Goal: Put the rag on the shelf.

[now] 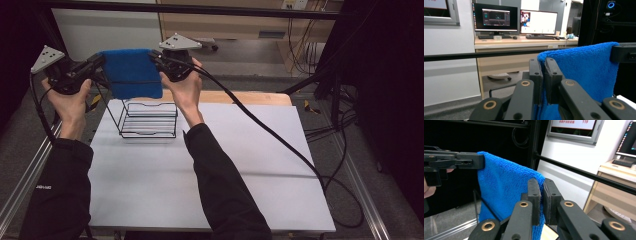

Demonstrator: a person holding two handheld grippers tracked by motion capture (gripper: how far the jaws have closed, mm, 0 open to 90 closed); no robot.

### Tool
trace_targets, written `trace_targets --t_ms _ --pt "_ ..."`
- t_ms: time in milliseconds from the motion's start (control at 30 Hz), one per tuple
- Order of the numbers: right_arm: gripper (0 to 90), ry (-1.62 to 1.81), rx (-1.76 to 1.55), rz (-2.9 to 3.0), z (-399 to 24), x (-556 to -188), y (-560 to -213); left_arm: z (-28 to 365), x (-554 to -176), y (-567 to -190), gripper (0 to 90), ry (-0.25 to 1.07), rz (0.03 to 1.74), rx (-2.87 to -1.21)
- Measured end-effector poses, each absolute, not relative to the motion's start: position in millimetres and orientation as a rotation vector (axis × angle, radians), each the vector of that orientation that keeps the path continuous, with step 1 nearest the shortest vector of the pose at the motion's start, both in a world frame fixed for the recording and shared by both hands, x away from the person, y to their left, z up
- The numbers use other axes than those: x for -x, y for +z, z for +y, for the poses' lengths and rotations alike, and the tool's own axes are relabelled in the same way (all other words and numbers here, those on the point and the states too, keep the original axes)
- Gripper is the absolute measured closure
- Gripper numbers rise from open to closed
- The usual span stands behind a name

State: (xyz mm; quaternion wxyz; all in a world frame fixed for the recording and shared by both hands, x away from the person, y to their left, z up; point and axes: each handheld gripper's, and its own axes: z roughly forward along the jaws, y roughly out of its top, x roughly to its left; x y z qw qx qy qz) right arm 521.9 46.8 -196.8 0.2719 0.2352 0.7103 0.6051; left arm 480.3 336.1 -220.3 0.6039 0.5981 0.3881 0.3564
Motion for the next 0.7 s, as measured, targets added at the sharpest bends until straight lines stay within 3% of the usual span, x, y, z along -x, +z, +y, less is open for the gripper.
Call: trace_targets --t_ms 700 --pt "85.2 1.557 -0.635 1.998 49 -501 -198 340 -463 -229 84.7 0.805 0.89 -1.455"
